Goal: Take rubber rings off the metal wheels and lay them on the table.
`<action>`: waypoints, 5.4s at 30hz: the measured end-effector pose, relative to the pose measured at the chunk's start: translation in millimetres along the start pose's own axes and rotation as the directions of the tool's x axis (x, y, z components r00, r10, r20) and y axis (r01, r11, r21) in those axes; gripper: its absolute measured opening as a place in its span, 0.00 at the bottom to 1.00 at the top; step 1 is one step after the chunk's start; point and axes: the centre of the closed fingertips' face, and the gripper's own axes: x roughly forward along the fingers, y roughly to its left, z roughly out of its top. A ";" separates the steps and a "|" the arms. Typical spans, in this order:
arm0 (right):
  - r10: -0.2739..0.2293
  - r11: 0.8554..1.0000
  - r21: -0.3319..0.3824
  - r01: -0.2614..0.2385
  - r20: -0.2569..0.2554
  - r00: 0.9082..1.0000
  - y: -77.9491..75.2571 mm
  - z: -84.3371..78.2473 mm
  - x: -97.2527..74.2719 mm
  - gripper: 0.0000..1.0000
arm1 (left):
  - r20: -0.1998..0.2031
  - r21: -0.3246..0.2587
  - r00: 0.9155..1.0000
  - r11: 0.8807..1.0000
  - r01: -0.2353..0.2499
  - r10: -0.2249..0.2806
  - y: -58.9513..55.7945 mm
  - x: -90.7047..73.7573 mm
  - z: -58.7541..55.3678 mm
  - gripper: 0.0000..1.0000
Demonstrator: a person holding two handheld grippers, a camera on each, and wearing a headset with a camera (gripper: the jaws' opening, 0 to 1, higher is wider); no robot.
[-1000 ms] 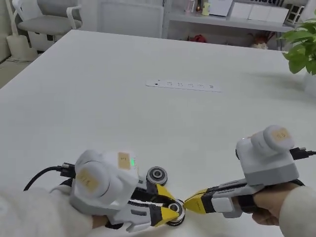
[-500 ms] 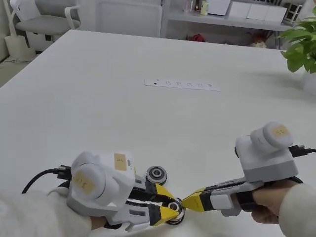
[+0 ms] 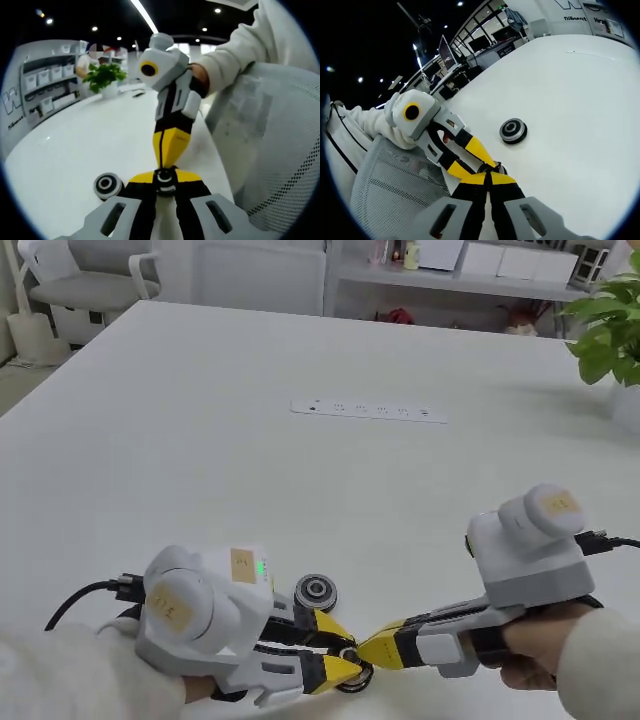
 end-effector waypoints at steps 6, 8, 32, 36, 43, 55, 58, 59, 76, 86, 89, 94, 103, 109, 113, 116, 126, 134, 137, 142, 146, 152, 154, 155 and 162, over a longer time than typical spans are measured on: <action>0.003 1.000 0.015 -0.003 0.008 1.000 0.1 1.9 -0.8 0.00 | 0.000 -0.001 1.000 1.000 -0.001 0.001 -0.1 -0.1 0.0 0.14; 0.003 1.000 0.014 -0.003 0.009 1.000 0.5 2.2 -0.9 0.00 | -0.001 0.000 1.000 1.000 -0.002 0.002 -0.1 -0.1 -0.1 0.14; -0.012 1.000 0.025 0.011 0.005 1.000 -0.9 3.0 -1.4 0.00 | -0.060 0.044 0.998 0.999 0.000 0.003 -1.3 -2.2 0.5 0.15; -0.015 1.000 0.019 0.015 0.005 1.000 -1.7 3.2 -2.2 0.00 | -0.076 -0.032 0.997 0.999 0.021 -0.024 -6.7 -6.1 0.4 0.25; -0.022 0.999 0.023 0.022 0.003 1.000 -3.2 3.8 -4.2 0.00 | -0.051 -0.040 0.998 0.999 0.032 -0.034 -9.4 -16.9 13.8 0.35; -0.015 1.000 0.015 0.015 0.028 0.999 1.3 11.7 -7.6 0.00 | -0.056 0.016 0.998 1.000 -0.007 0.008 -8.2 -37.1 21.4 0.52; -0.013 1.000 0.015 0.013 0.035 0.999 2.4 13.8 -8.0 0.00 | -0.055 0.013 0.998 1.000 -0.019 0.020 -10.1 -43.9 20.2 0.55; -0.011 1.000 0.014 0.011 0.037 0.999 3.0 14.6 -8.2 0.00 | -0.063 0.022 0.998 1.000 -0.022 0.023 -11.2 -45.9 18.4 0.57; 0.016 1.000 0.005 -0.017 0.073 0.997 13.8 25.3 -9.3 0.00 | -0.041 -0.060 0.992 0.991 -0.121 0.119 2.5 -66.1 14.7 0.69; 0.034 0.999 0.003 -0.034 0.085 0.996 19.6 28.5 -7.9 0.00 | -0.027 -0.071 0.990 0.988 -0.137 0.136 1.3 -70.5 11.6 0.71; 0.047 0.999 0.003 -0.047 0.095 0.994 25.1 31.0 -6.9 0.00 | -0.030 -0.075 0.990 0.987 -0.140 0.138 1.2 -70.4 9.8 0.71; 0.061 0.998 -0.004 -0.061 0.095 0.994 33.9 31.6 -2.4 0.00 | -0.046 -0.068 0.991 0.989 -0.130 0.127 -2.0 -68.2 6.0 0.72; 0.063 0.998 -0.025 -0.061 0.077 0.995 42.9 30.7 6.3 0.00 | -0.067 -0.084 0.988 0.986 -0.142 0.137 1.5 -69.5 -3.5 0.72; 0.053 0.998 -0.040 -0.051 0.052 0.997 46.7 26.0 13.9 0.00 | -0.083 -0.084 0.986 0.985 -0.150 0.143 2.8 -70.5 -8.1 0.72; 0.067 0.997 -0.053 -0.065 0.057 0.996 55.6 26.6 18.6 0.00 | -0.085 -0.095 0.985 0.983 -0.159 0.151 3.5 -71.6 -11.4 0.72; 0.064 0.996 -0.060 -0.061 0.047 0.997 56.1 24.4 23.5 0.00 | -0.085 -0.103 0.983 0.980 -0.170 0.162 4.8 -73.3 -13.3 0.72; 0.072 0.997 -0.027 -0.071 0.039 0.997 54.1 17.5 31.8 0.00 | -0.091 -0.124 0.981 0.976 -0.181 0.170 7.5 -73.0 -19.7 0.72; 0.049 0.998 -0.031 -0.048 0.036 0.998 49.2 8.4 37.0 0.00 | -0.085 -0.148 0.982 0.972 -0.181 0.170 6.2 -72.3 -21.8 0.73; 0.045 0.998 -0.048 -0.043 0.041 0.998 48.9 9.0 39.7 0.00 | -0.086 -0.143 0.981 0.973 -0.182 0.171 5.5 -72.8 -20.7 0.73; 0.037 0.996 -0.077 -0.035 0.027 0.999 47.3 3.8 46.4 0.00 | -0.086 -0.145 0.982 0.973 -0.182 0.170 4.7 -72.7 -20.6 0.73; 0.025 0.992 -0.123 -0.025 0.004 1.000 46.0 -2.4 51.7 0.00 | -0.084 -0.149 0.982 0.972 -0.179 0.168 4.1 -72.0 -21.1 0.73; 0.017 0.988 -0.152 -0.020 -0.016 1.000 41.5 -4.5 55.9 0.00 | -0.082 -0.149 0.983 0.973 -0.178 0.167 4.3 -71.6 -20.9 0.73; 0.025 0.988 -0.153 -0.026 -0.010 1.000 40.8 -2.7 56.8 0.00 | -0.075 -0.153 0.982 0.971 -0.183 0.173 6.1 -72.6 -19.7 0.73; 0.024 0.989 -0.147 -0.026 -0.012 1.000 41.0 -3.1 56.7 0.00 | -0.074 -0.151 0.982 0.971 -0.184 0.174 6.4 -72.8 -19.6 0.73; 0.017 0.982 -0.187 -0.020 -0.016 1.000 42.0 -2.2 58.7 0.00 | -0.067 -0.150 0.982 0.972 -0.183 0.174 6.9 -72.8 -18.0 0.73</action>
